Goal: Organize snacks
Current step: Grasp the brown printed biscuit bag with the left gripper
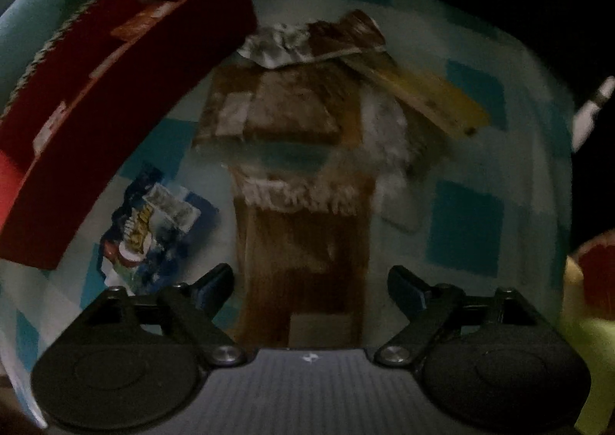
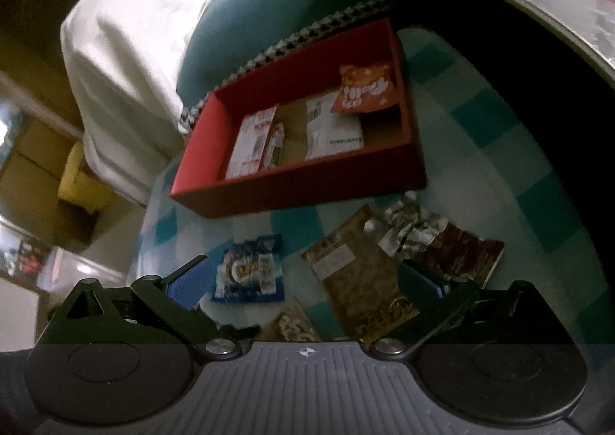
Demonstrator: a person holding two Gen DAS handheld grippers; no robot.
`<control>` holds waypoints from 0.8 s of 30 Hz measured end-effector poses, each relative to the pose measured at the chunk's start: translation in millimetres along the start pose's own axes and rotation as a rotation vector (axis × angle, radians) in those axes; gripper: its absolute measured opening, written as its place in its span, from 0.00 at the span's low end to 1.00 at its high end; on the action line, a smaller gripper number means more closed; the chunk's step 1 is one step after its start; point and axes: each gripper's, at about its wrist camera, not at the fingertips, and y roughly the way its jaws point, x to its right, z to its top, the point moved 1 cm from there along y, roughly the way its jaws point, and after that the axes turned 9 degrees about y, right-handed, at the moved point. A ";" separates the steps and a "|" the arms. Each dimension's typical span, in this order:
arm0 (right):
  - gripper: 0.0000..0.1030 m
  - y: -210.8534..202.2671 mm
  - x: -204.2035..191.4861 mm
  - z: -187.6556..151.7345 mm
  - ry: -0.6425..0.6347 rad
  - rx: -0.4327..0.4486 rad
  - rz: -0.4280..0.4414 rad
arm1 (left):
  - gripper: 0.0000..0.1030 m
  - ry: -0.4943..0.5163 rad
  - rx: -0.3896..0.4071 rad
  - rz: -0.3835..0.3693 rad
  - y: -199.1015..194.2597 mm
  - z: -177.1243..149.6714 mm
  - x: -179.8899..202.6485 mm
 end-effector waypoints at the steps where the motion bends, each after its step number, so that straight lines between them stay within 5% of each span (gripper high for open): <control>1: 1.00 0.8 -0.1 -2.1 -0.007 -0.004 -0.005 | 0.82 -0.023 0.012 0.009 0.4 0.6 0.6; 3: 1.00 -1.1 2.0 -8.1 -0.011 -0.006 -0.020 | 0.82 -0.071 0.024 0.032 -0.9 -0.4 3.1; 7: 1.00 -15.9 7.6 -24.7 0.004 0.028 -0.056 | 0.59 -0.136 0.065 0.048 -11.2 -14.2 5.2; 10: 1.00 -22.6 9.9 -51.2 0.007 0.017 -0.063 | 0.50 -0.193 0.051 0.080 -22.2 -28.0 1.9; 17: 1.00 8.3 -9.2 -110.2 -0.135 -0.116 -0.134 | 0.47 -0.364 -0.001 0.081 -34.4 -61.5 -25.2; 24: 1.00 35.0 -14.6 -131.0 -0.244 -0.202 -0.199 | 0.48 -0.434 -0.003 0.045 -32.5 -78.1 -38.2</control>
